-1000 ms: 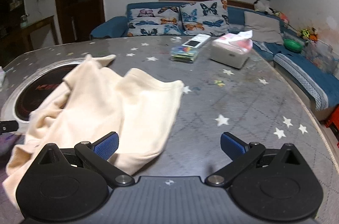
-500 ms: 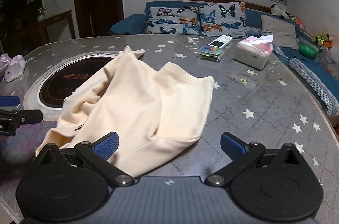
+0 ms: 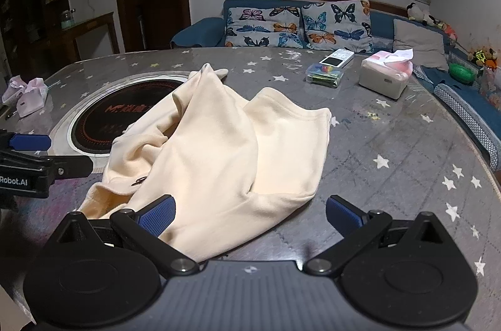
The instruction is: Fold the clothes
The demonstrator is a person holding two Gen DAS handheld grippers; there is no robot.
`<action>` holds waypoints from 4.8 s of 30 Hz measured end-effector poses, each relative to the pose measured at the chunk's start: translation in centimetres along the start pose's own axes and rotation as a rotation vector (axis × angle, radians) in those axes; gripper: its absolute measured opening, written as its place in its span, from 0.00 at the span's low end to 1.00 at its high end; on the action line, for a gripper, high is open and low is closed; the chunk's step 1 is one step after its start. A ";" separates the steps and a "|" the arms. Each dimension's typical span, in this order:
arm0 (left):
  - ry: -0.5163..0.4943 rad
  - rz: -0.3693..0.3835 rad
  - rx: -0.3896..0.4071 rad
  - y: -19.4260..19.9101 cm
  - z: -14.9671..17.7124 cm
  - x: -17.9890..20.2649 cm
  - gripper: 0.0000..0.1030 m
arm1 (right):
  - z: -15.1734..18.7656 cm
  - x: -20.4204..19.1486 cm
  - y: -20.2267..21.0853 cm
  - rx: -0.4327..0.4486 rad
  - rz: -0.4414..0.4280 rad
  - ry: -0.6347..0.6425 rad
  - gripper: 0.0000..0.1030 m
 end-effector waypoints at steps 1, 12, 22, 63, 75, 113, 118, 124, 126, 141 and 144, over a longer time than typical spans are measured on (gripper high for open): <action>0.001 -0.001 -0.003 0.0 0.0 0.0 1.00 | 0.0 0.0 0.0 -0.001 -0.003 -0.001 1.00; 0.004 -0.017 -0.024 -0.2 -0.2 0.1 1.00 | 0.0 -0.5 -0.2 -0.004 -0.018 0.002 1.00; -0.006 -0.017 -0.024 -0.3 -0.6 0.9 1.00 | -0.3 -0.9 -0.3 -0.008 -0.017 0.008 1.00; -0.035 -0.014 -0.014 -1.3 -2.4 1.9 1.00 | -2.0 -1.8 -1.2 -0.002 -0.036 0.047 0.99; -0.024 -0.005 0.002 -2.5 -4.1 1.3 0.97 | -3.7 -1.3 -2.3 -0.003 -0.044 0.057 0.91; 0.019 0.150 -0.112 -16.0 -13.3 1.5 0.55 | -11.1 -0.4 -11.2 -0.027 -0.176 0.044 0.09; 0.012 0.168 -0.137 -17.3 -12.7 1.6 0.14 | -11.0 0.2 -9.6 0.011 -0.156 0.046 0.08; 0.045 0.143 -0.054 -14.5 -12.3 0.0 0.07 | -10.2 2.4 -7.0 0.067 -0.093 0.002 0.07; 0.056 0.119 -0.015 -13.0 -12.3 -1.0 0.06 | -9.8 3.3 -5.9 0.082 -0.069 -0.018 0.07; 0.267 -0.059 0.075 0.1 -4.6 -12.4 0.06 | -1.9 13.0 4.9 0.171 0.155 -0.301 0.07; 0.303 -0.080 0.051 2.0 -2.4 -13.9 0.06 | 0.3 13.8 6.2 0.155 0.171 -0.347 0.07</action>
Point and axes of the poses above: each gripper's, at about its wrist camera, not at the fingertips, and y roughly against the way its jaws point, x to its right, z to its underside, the point moved 4 cm from there along -y, roughly the way its jaws point, and after that the axes turned 4 degrees about -x, right-handed, at the moved point
